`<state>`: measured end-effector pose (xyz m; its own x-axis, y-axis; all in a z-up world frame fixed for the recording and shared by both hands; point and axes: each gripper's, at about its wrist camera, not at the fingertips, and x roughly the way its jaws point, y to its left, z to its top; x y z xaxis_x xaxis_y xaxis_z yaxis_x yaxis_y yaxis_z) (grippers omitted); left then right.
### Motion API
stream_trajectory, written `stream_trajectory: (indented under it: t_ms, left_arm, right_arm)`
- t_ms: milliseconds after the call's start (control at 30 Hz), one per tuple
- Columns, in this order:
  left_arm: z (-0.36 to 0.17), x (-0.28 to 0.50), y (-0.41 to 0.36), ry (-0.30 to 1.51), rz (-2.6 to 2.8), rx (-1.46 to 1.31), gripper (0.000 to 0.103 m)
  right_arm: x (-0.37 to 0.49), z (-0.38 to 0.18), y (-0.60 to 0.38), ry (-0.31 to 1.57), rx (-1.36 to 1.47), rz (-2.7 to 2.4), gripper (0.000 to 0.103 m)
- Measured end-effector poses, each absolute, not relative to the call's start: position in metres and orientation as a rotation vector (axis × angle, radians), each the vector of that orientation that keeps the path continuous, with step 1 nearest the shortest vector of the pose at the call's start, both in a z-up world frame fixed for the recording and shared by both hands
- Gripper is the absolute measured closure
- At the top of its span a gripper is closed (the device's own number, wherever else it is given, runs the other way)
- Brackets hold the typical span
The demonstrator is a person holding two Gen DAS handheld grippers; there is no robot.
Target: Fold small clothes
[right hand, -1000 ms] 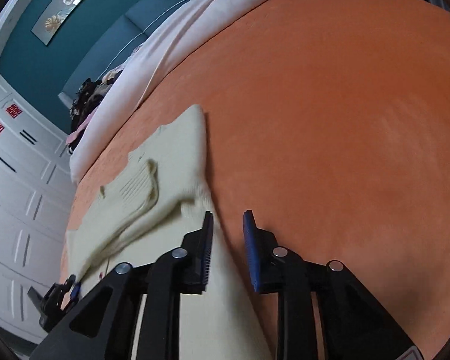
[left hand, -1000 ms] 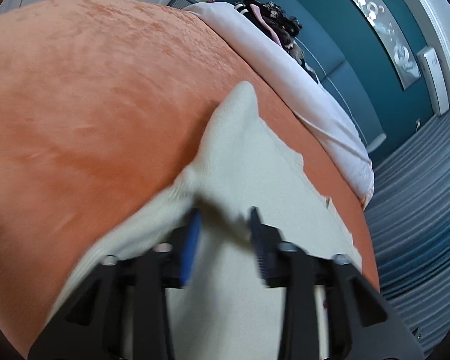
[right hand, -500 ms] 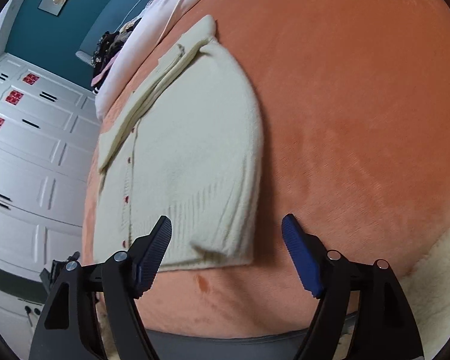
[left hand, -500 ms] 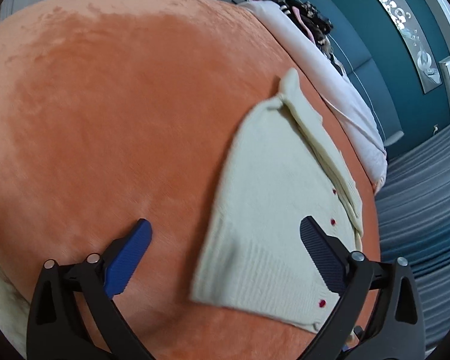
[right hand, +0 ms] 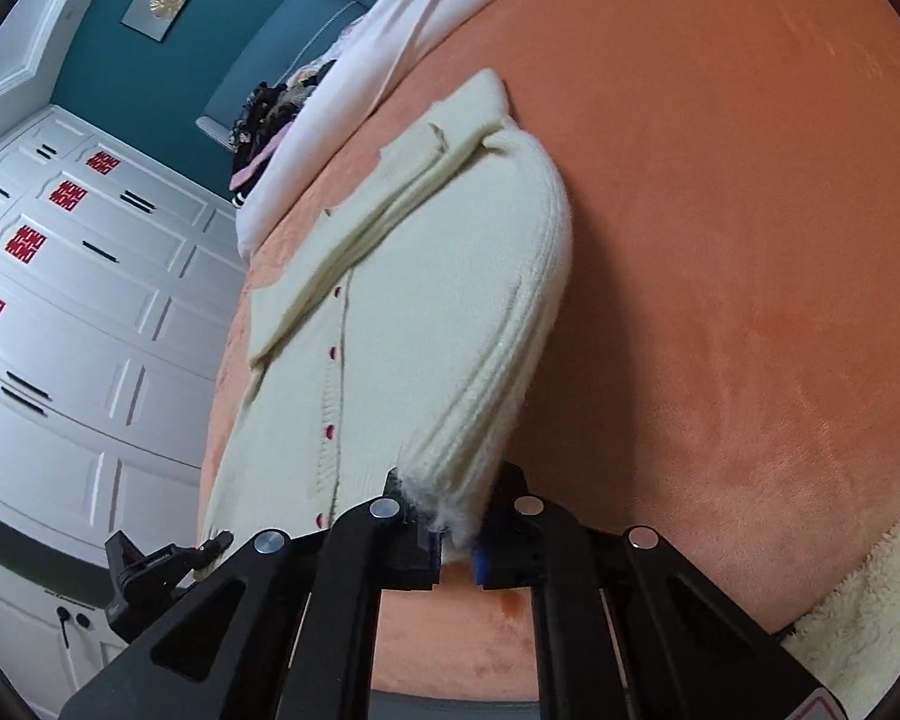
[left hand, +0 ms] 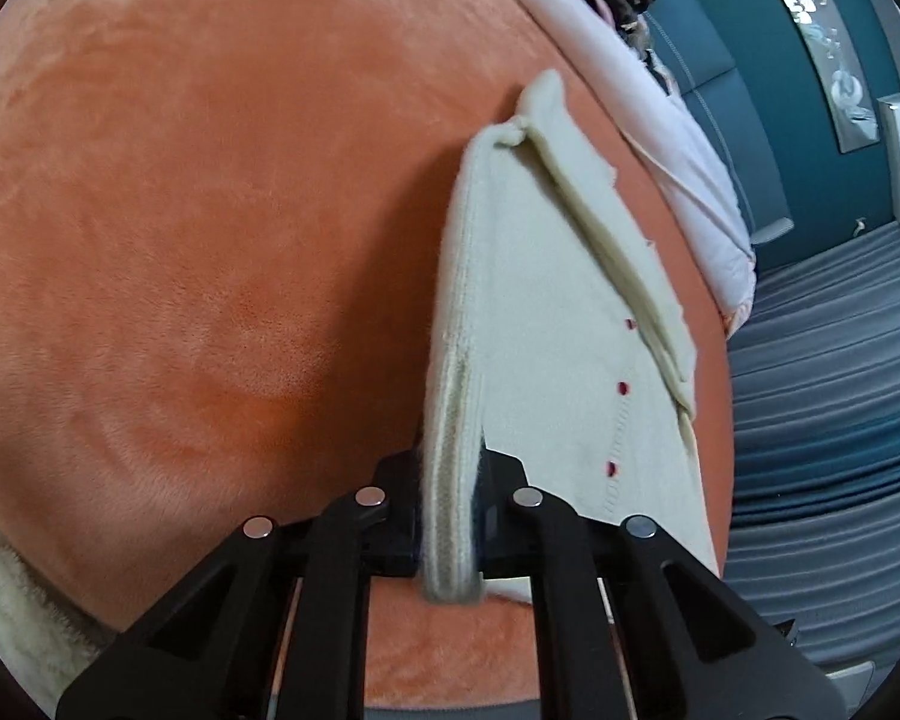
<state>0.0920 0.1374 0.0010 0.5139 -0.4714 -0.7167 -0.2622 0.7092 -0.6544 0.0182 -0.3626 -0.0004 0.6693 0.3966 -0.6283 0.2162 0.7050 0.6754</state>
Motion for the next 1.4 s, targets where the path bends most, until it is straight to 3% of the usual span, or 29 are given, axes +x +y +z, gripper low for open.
stream_trajectory:
  t_ms: [200,367,500,633,800,833,867,900,967,1000,1067,1100,1133,1200,1400]
  left_arm:
    - [0.026,0.047,0.141,1.097,-0.191,-0.724,0.094]
    - [0.013,-0.029,0.151,1.242,-0.216,-0.643,0.095]
    - [0.016,-0.083,0.159,1.312,-0.223,-0.651,0.094]
    - [0.066,-0.073,0.168,1.199,-0.266,-0.705,0.094]
    - [0.115,0.036,0.156,0.931,-0.316,-0.637,0.094]
    - [0.111,0.067,0.151,0.903,-0.297,-0.638,0.09]
    - [0.103,0.091,0.147,0.888,-0.264,-0.647,0.088]
    - [0.093,0.112,0.141,0.88,-0.237,-0.653,0.081]
    - [0.07,0.143,0.133,0.884,-0.104,-0.601,0.071]
    - [0.061,0.152,0.134,0.894,-0.049,-0.57,0.062]
    - [0.05,0.16,0.143,0.924,0.005,-0.529,0.062]
    - [0.05,0.157,0.151,0.91,-0.013,-0.545,0.059]
    - [0.05,0.149,0.159,0.892,-0.027,-0.561,0.044]
    - [0.05,0.144,0.163,0.859,-0.036,-0.576,0.025]
    - [0.027,0.186,0.124,0.96,-0.164,-0.489,0.024]
  right_arm:
    - [-0.021,0.022,-0.36,1.009,0.615,0.195,0.096]
    - [-0.092,0.016,-0.353,1.242,0.435,0.28,0.096]
    - [-0.132,0.026,-0.345,1.315,0.392,0.396,0.096]
    - [-0.107,0.081,-0.362,1.129,0.441,0.448,0.096]
    - [0.0,0.117,-0.407,0.767,0.62,0.401,0.096]
    - [0.023,0.11,-0.41,0.727,0.666,0.374,0.094]
    - [0.049,0.097,-0.415,0.698,0.711,0.316,0.083]
    - [0.067,0.082,-0.417,0.691,0.731,0.232,0.065]
    - [0.091,0.056,-0.423,0.703,0.751,0.044,0.043]
    - [0.095,0.046,-0.426,0.715,0.775,-0.019,0.043]
    - [0.09,0.036,-0.431,0.699,0.848,-0.026,0.043]
    - [0.085,0.035,-0.431,0.691,0.852,-0.023,0.038]
    - [0.081,0.033,-0.427,0.694,0.826,-0.034,0.034]
    - [0.084,0.031,-0.419,0.729,0.73,-0.044,0.033]
    - [0.11,0.001,-0.408,0.817,0.672,-0.045,0.033]
